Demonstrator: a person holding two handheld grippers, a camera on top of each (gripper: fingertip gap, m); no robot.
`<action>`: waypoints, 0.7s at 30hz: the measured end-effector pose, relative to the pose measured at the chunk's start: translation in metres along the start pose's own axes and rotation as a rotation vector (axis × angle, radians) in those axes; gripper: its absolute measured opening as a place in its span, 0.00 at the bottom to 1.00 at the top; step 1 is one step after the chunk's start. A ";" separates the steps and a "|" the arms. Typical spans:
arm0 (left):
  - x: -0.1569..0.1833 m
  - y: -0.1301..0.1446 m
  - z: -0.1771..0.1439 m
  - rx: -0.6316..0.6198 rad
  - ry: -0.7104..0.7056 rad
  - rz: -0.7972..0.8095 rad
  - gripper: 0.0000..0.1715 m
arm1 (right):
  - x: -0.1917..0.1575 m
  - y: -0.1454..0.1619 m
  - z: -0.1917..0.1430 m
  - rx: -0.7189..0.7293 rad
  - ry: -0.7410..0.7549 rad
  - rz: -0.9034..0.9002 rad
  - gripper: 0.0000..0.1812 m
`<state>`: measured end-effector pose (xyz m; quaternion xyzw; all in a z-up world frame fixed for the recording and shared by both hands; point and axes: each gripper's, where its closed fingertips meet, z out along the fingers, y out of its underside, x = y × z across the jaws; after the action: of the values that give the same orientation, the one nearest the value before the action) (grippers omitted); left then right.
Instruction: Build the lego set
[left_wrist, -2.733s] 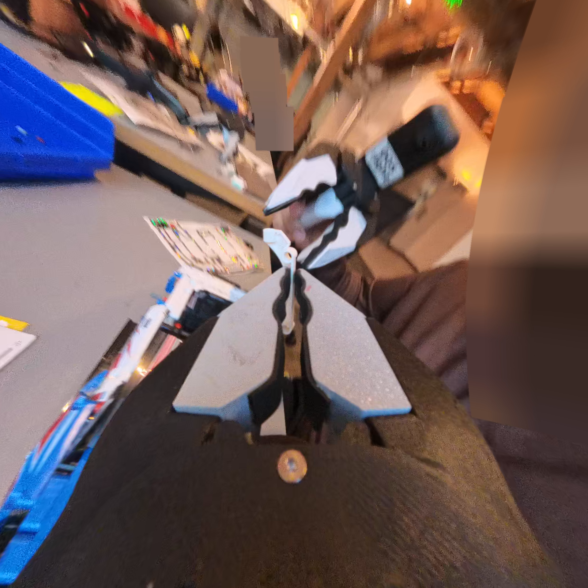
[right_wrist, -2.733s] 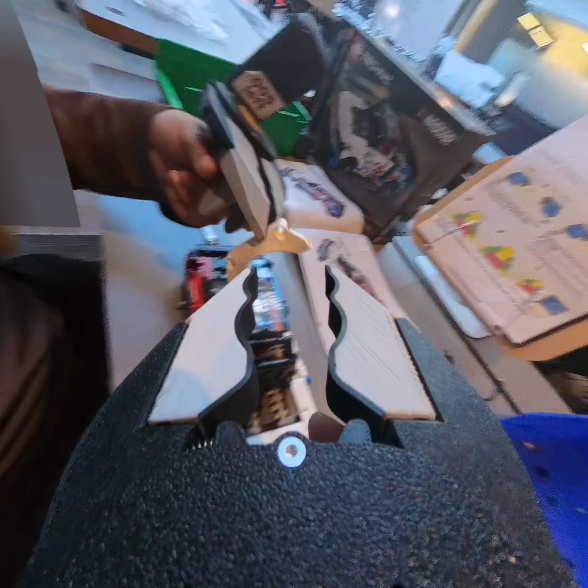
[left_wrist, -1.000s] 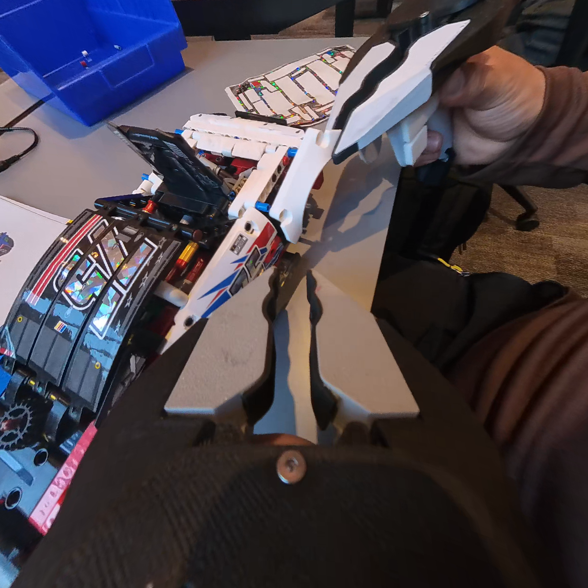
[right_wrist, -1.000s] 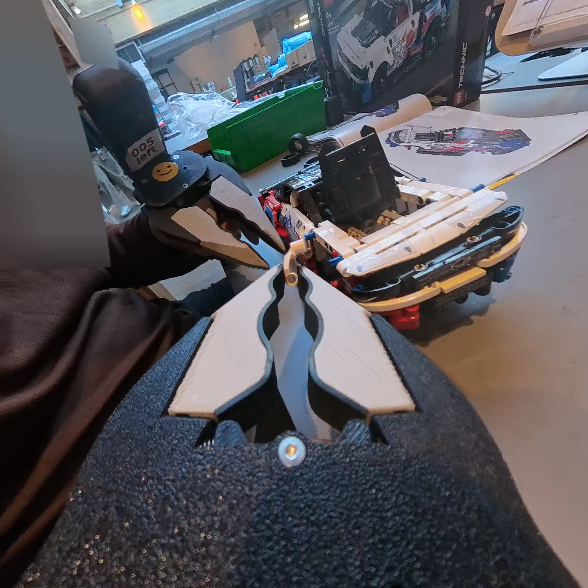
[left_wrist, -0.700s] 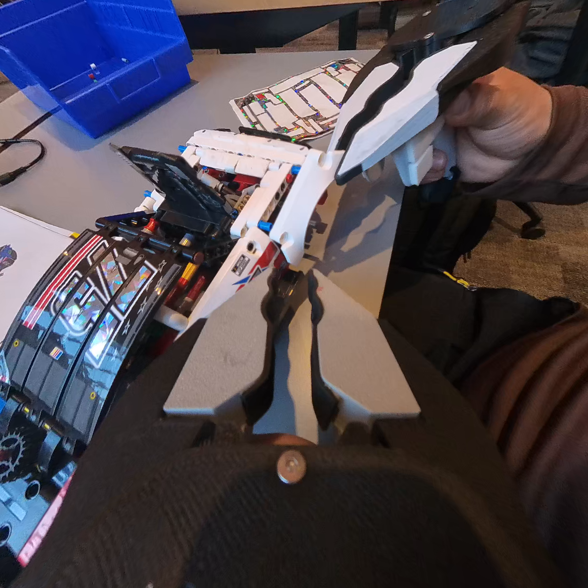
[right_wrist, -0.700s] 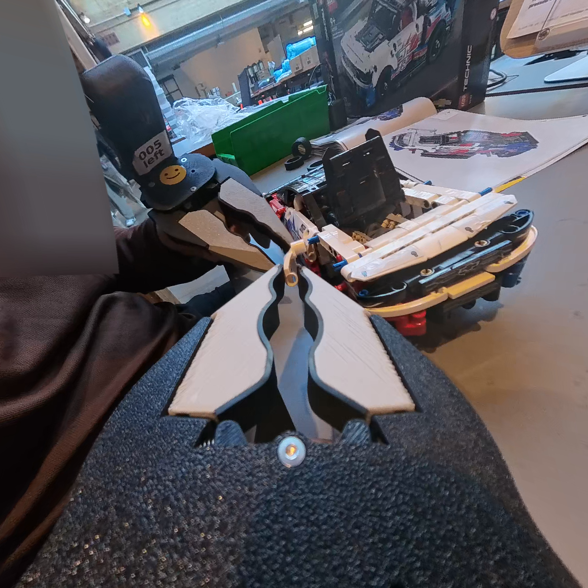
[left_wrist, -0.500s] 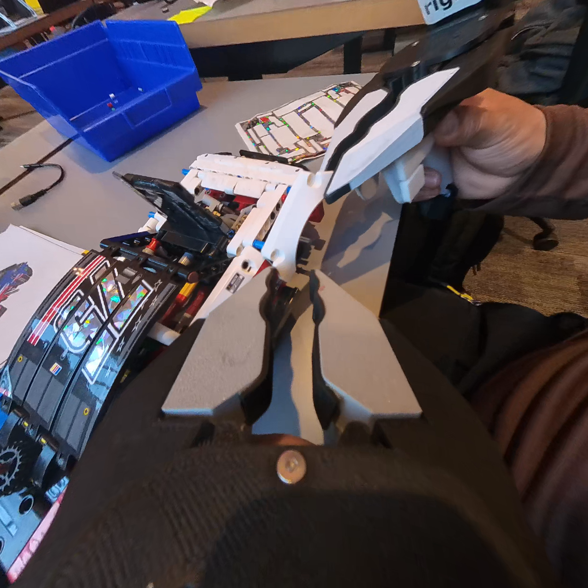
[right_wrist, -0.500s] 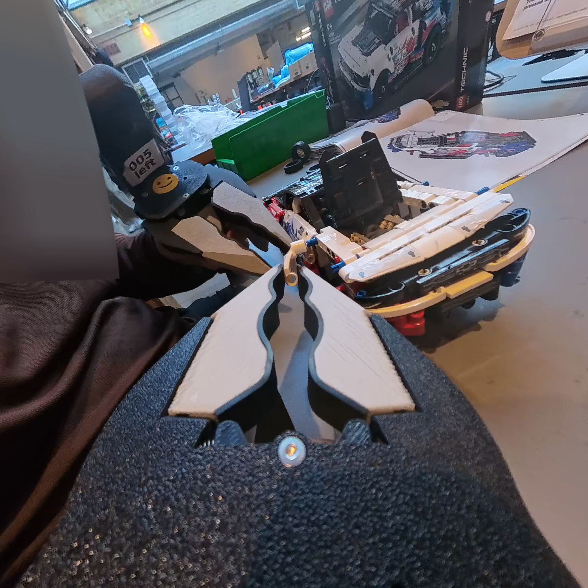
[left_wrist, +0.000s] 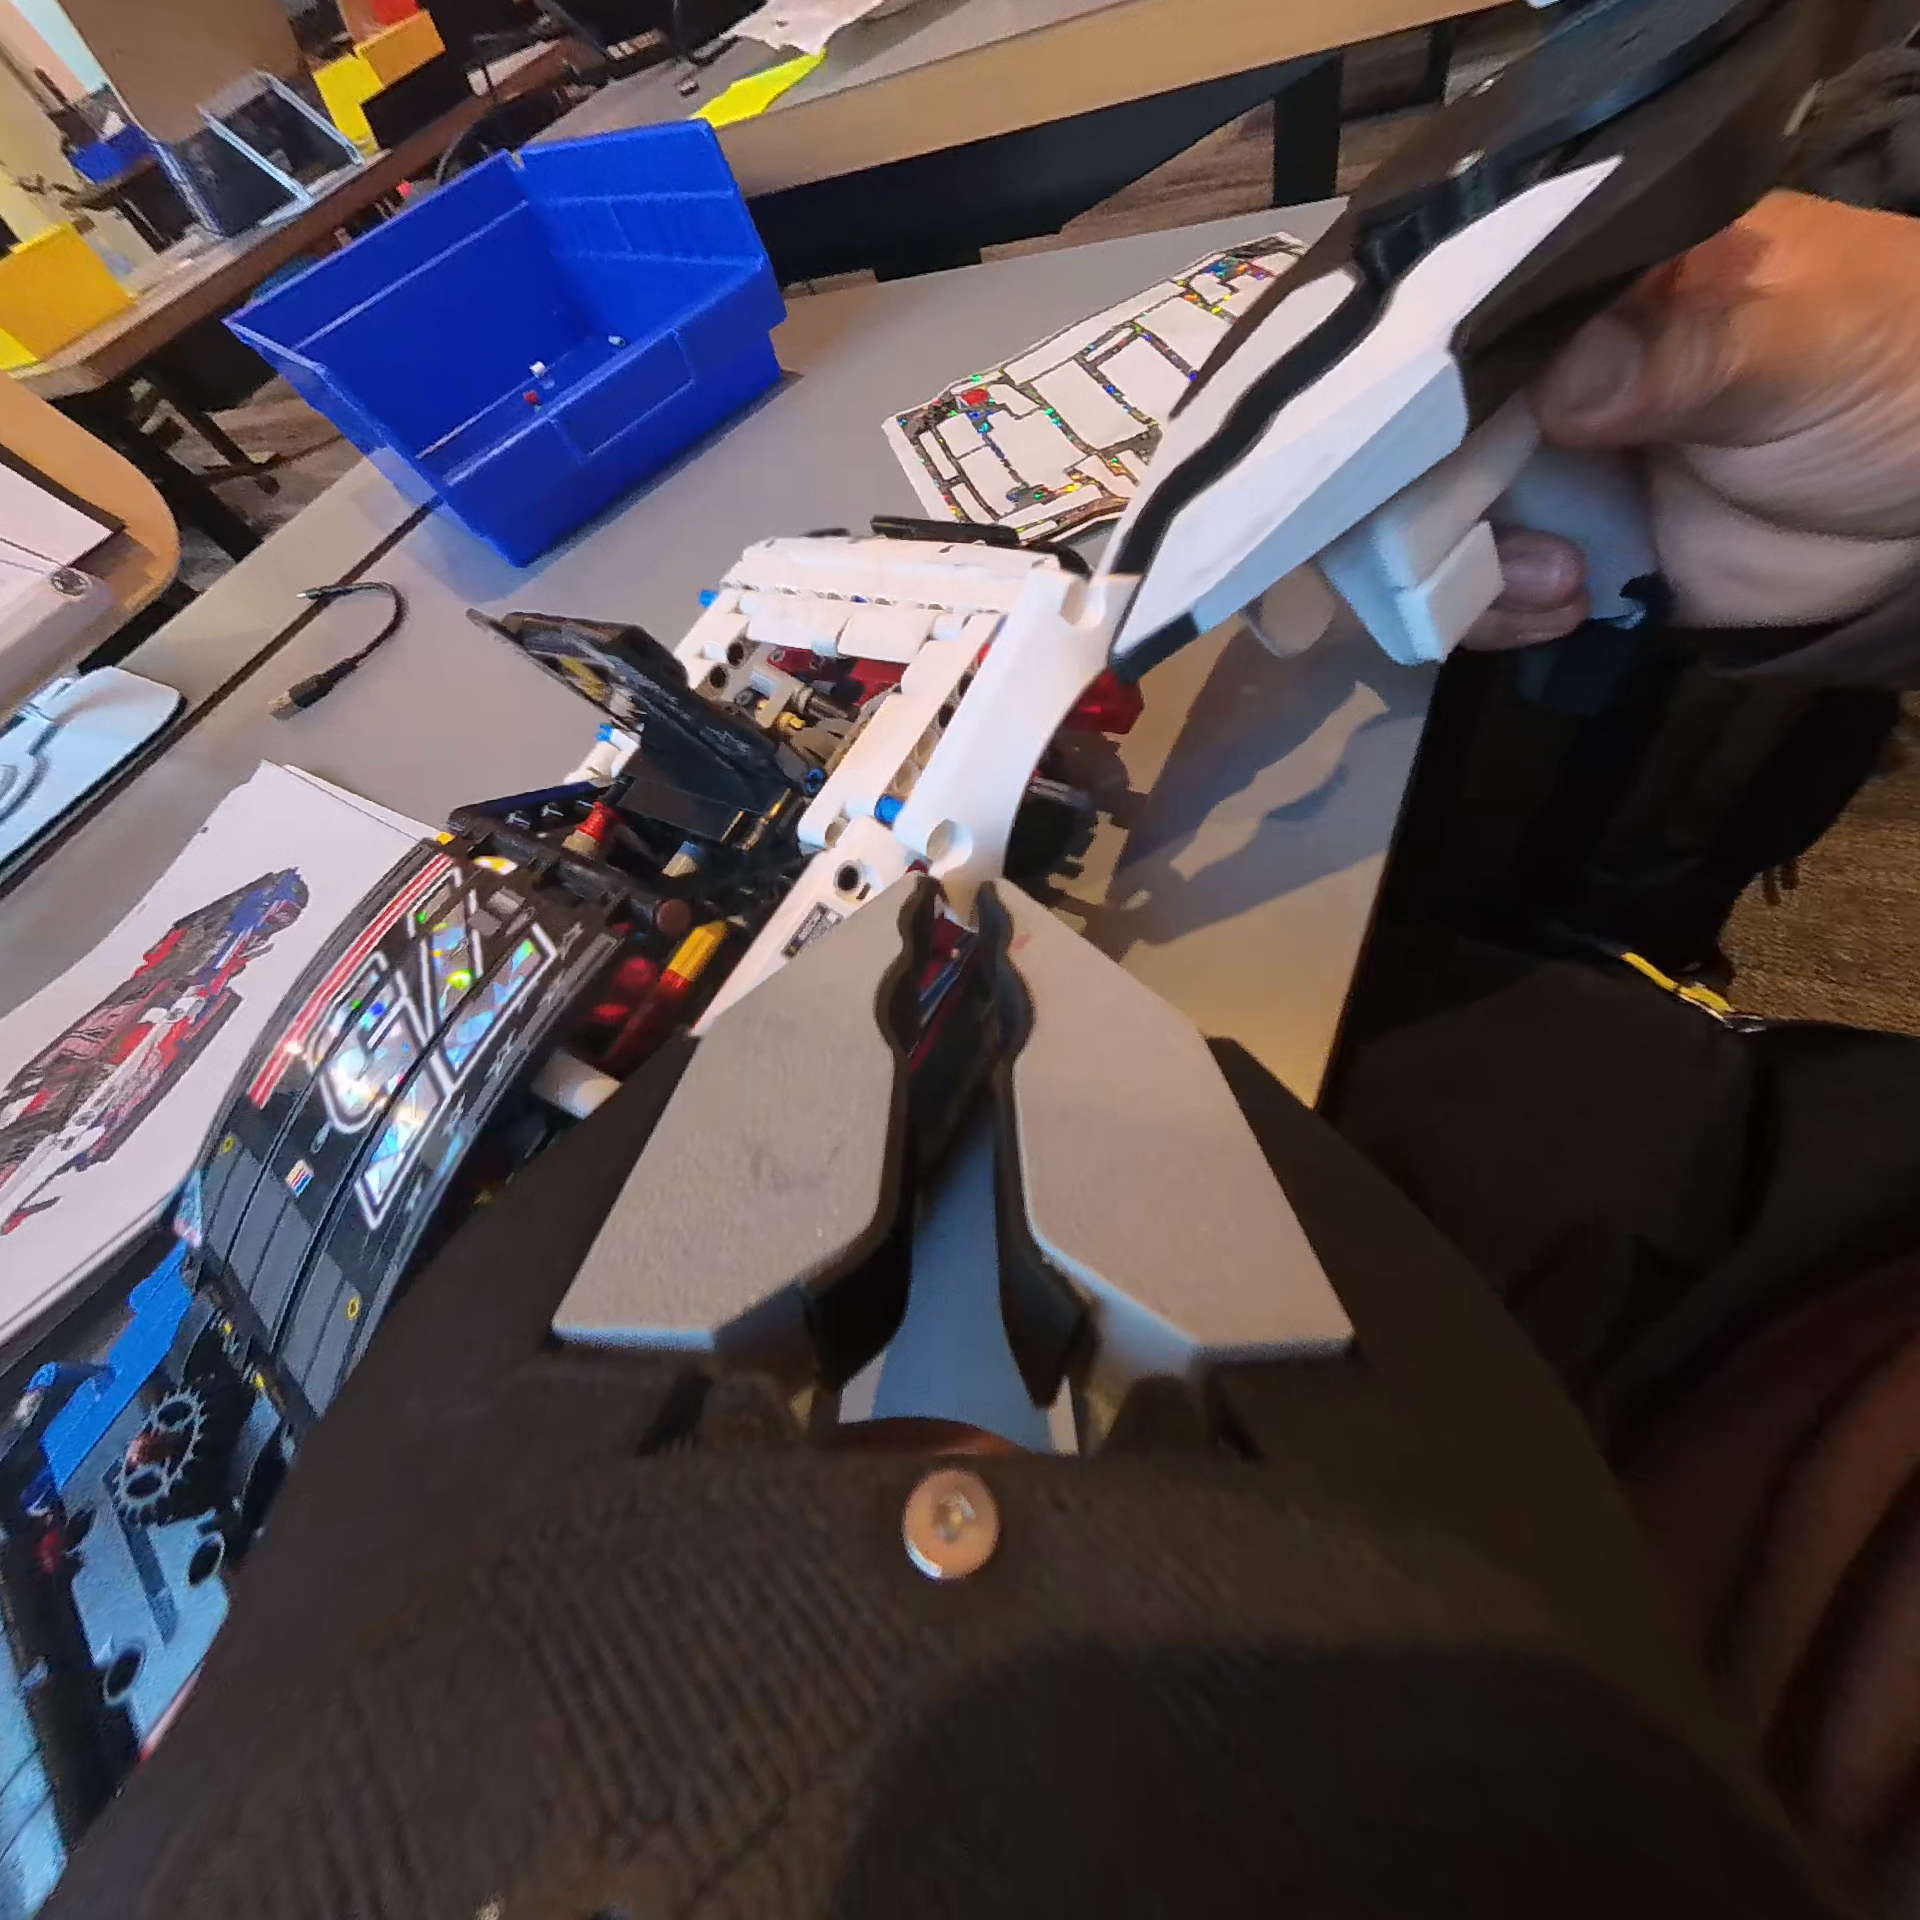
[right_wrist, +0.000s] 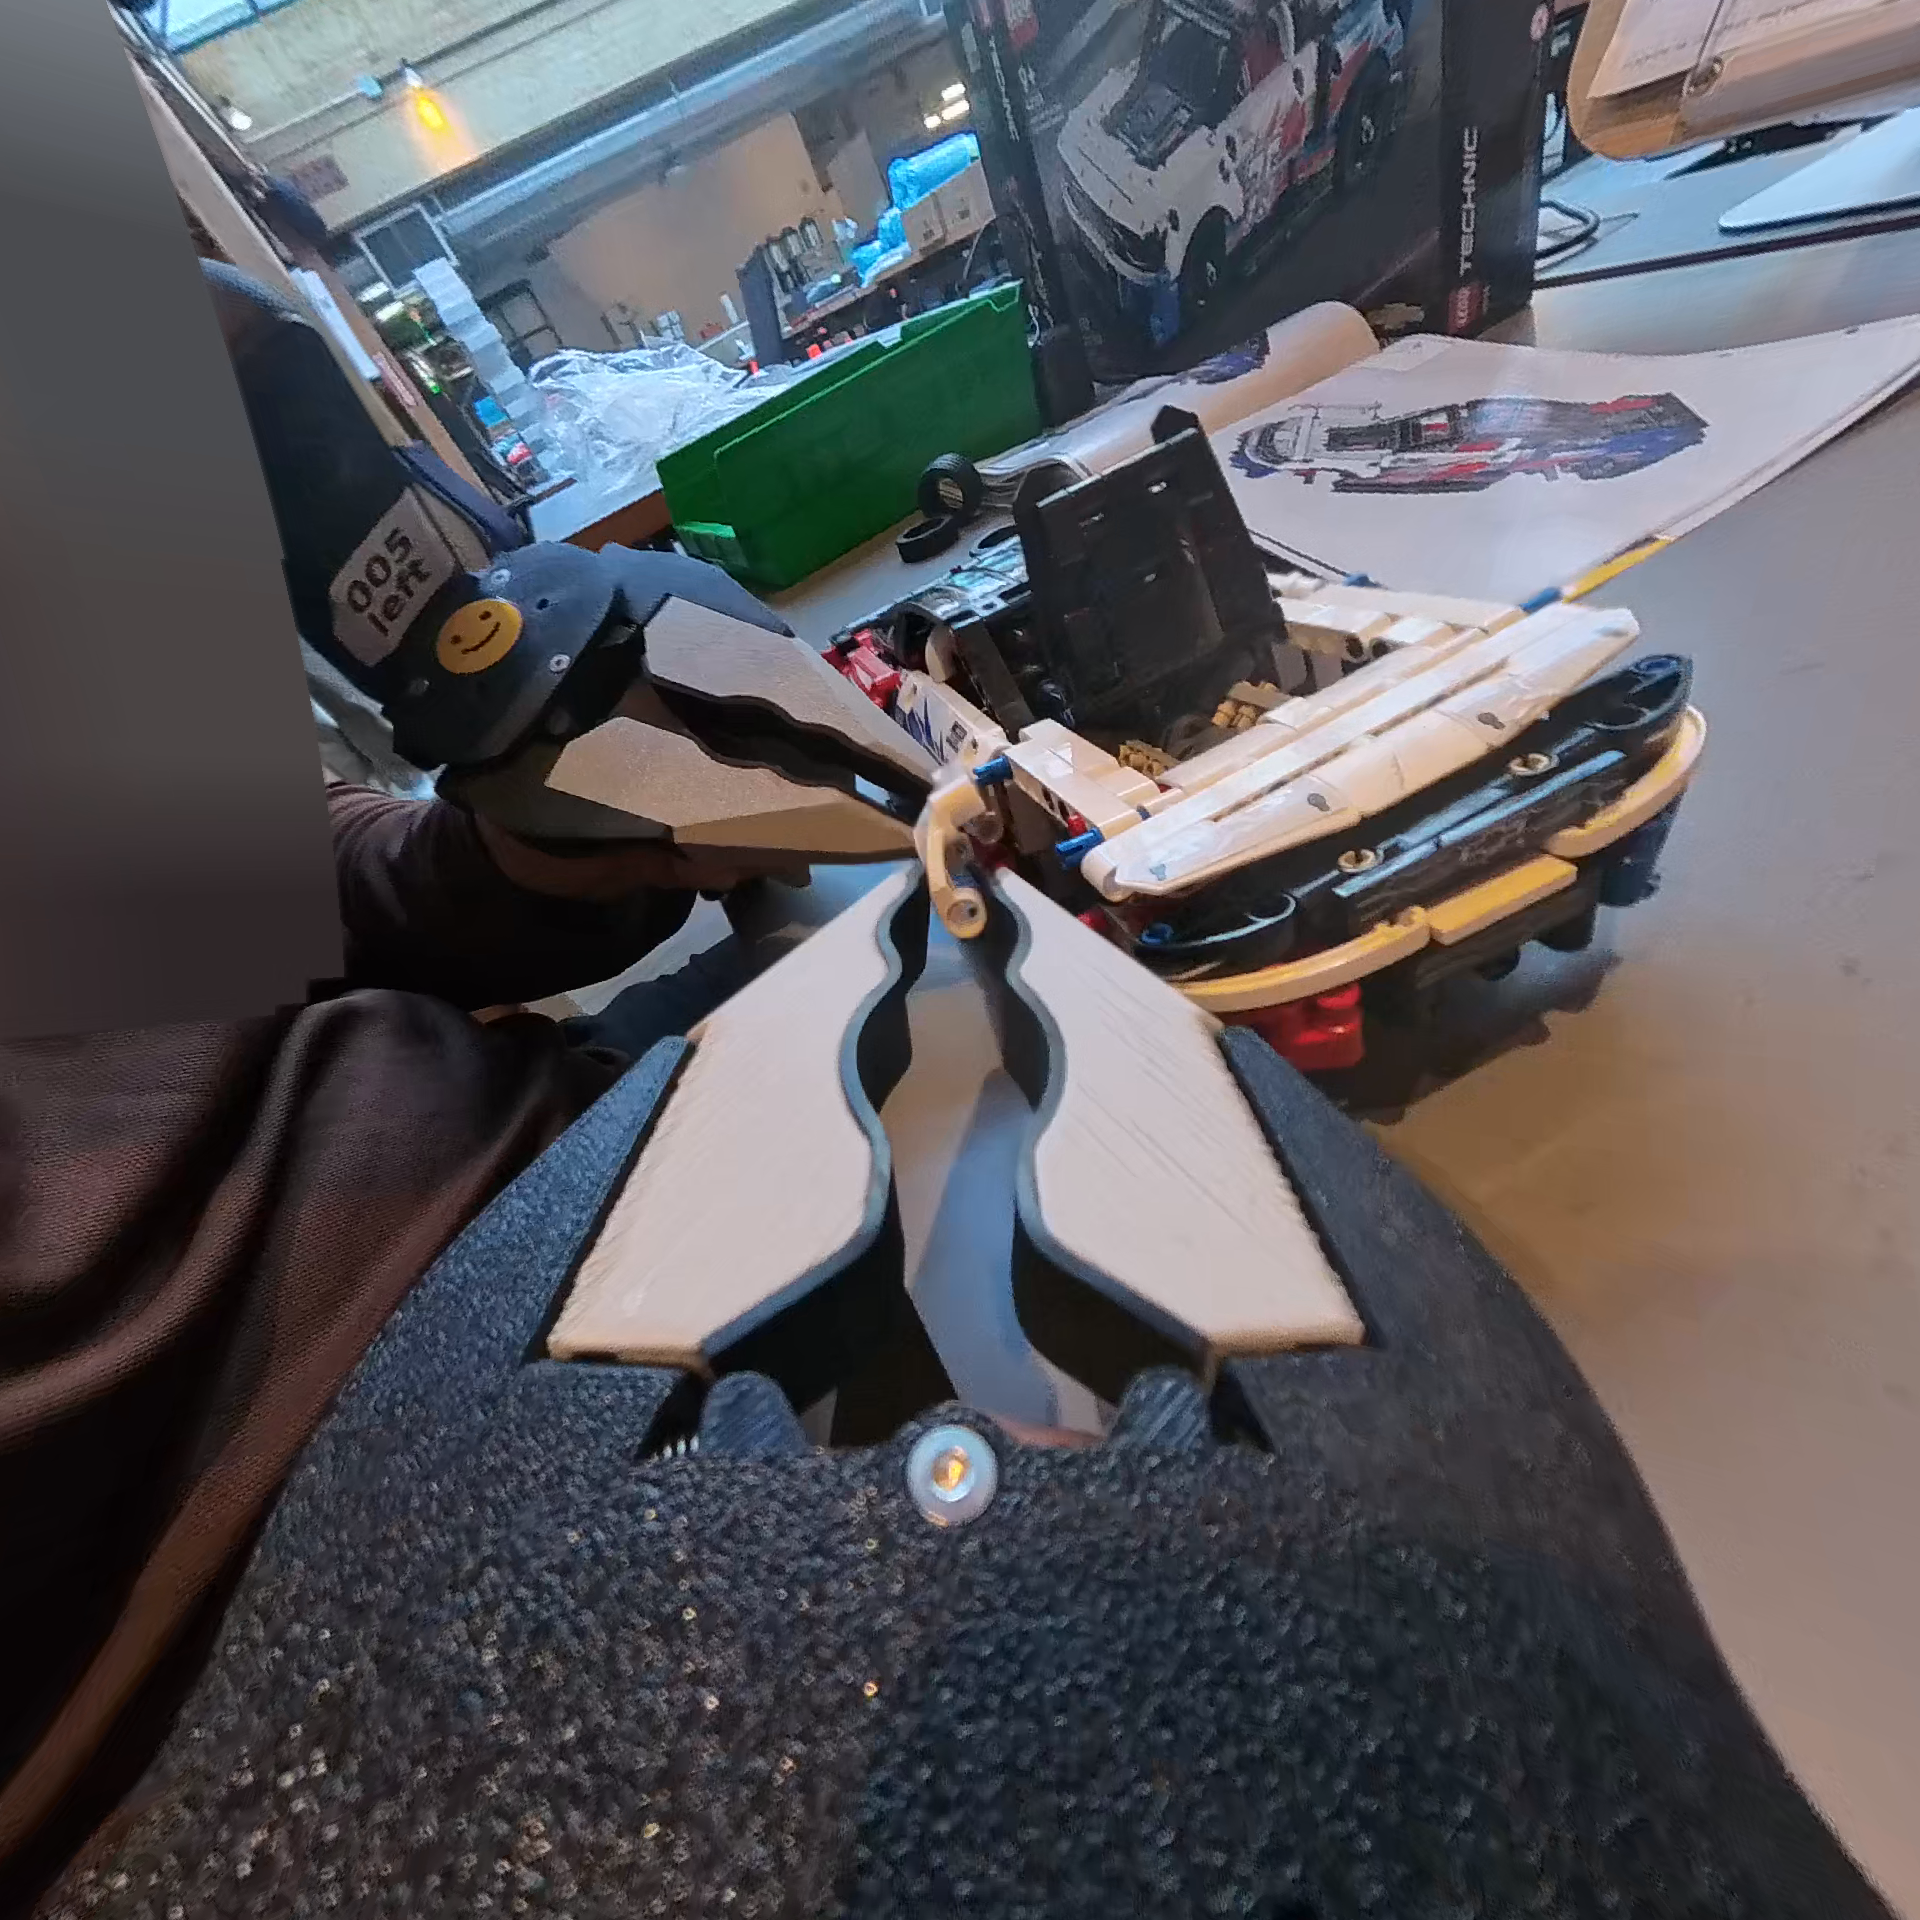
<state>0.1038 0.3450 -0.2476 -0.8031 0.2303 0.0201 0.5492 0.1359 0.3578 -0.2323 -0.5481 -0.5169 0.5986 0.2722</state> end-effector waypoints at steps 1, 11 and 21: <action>-0.001 -0.001 -0.001 0.006 -0.003 -0.006 0.03 | 0.002 0.001 0.000 -0.008 0.012 0.007 0.06; -0.003 -0.003 -0.004 0.034 0.001 -0.024 0.03 | 0.007 0.008 0.000 -0.022 0.022 0.082 0.06; -0.009 0.002 -0.015 0.041 0.006 -0.032 0.07 | 0.008 0.011 -0.003 -0.029 -0.021 0.124 0.06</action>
<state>0.0922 0.3345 -0.2411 -0.7953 0.2195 0.0040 0.5651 0.1390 0.3620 -0.2445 -0.5766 -0.4933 0.6125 0.2216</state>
